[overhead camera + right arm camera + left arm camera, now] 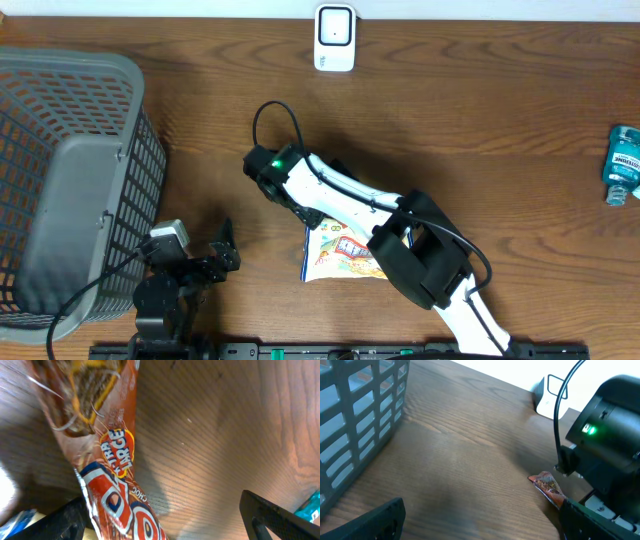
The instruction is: Scan the item barcode
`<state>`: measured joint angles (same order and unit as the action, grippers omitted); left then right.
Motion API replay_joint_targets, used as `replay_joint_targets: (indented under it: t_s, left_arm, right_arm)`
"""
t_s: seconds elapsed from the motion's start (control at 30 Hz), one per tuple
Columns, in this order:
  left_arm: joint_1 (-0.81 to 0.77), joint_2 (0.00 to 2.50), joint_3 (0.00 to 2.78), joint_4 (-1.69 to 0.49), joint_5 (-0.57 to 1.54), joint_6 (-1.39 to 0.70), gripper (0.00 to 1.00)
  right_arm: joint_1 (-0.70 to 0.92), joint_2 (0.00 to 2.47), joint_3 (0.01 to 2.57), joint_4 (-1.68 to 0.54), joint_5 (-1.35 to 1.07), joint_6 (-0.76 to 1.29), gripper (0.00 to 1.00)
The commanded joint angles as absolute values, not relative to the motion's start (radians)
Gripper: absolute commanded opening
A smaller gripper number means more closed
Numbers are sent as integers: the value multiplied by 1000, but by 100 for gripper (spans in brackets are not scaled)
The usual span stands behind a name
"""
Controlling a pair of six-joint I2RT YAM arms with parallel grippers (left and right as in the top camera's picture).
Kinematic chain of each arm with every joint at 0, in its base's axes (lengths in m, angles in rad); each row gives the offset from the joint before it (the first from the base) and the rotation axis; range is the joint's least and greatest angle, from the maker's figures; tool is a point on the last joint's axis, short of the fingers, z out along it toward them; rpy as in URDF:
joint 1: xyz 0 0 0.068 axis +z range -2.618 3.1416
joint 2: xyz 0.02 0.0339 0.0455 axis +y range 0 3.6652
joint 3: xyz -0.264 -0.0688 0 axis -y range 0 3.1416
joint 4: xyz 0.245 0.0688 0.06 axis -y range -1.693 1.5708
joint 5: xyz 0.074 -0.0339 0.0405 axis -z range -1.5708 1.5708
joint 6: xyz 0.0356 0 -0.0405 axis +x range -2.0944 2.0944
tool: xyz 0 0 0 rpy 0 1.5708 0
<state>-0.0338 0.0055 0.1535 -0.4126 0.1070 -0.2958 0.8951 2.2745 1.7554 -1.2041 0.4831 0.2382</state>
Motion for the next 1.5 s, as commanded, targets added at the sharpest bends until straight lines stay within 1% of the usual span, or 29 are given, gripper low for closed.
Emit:
replay_joint_targets:
  t_s: [0.0,0.1,0.17,0.2,0.23,0.27,0.3,0.33,0.43,0.6,0.7,0.8,1.0,1.07,1.17,1.3,1.43,1.47]
  left_arm:
    - [-30,4,148,-412,117,-305,98]
    - [-30,4,148,-412,117,-305,98]
    - [-30,4,148,-412,117,-305,98]
    - [-30,4,148,-412,117,-305,98]
    - [-30,4,148,-411,117,-305,98]
    - [-30,4,148,-412,117,-305,98]
    - [-30,4,148,-412,117,-305,98]
    - [-30,4,148,-412,117,-305,98]
    - [-30,4,148,-412,117,-305,98]
    - [-30,4,148,-412,117,-305,98]
    - [-30,4,148,-412,117,-305,98]
    - [-30,4,148,-412,117,-305,98]
    - [-30,4,148,-412,117,-305,98]
    - [-30,4,148,-412,117,-305,98]
    - [-30,4,148,-412,117,-305,98]
    - [-30,4,148,-412,117,-305,98]
    - [-30,4,148,-412,117,-305,98]
    - [-30,4,148,-412,117,-305,98]
  right_arm:
    - [905,2246,1700,-1162,521,263,90]
    - [905,2246,1633,-1118,515,238,85]
    - [905,2246,1590,-1107,514,238,78]
    - [905,2246,1567,-1102,514,238,69]
    - [905,2246,1547,-1090,514,233,58]
    - [905,2246,1527,-1076,515,226,25]
    - [905,2246,1515,-1061,522,226,13]
    - [905,2246,1504,-1042,533,223,7]
    - [904,2246,1497,-1005,546,186,1]
    - [900,2246,1505,-977,546,167,1]
    - [880,2244,1557,-1003,492,142,1]
    - [845,2241,1656,-1089,280,46,1]
    - [697,2236,1850,-1305,-316,-244,1]
    - [636,2236,1872,-1344,-502,-352,1]
    - [548,2240,1868,-1368,-762,-447,1]
    - [462,2244,1857,-1470,-1000,-584,1]
    - [417,2244,1851,-1686,-1176,-838,1]
    - [414,2244,1846,-1702,-1204,-855,1]
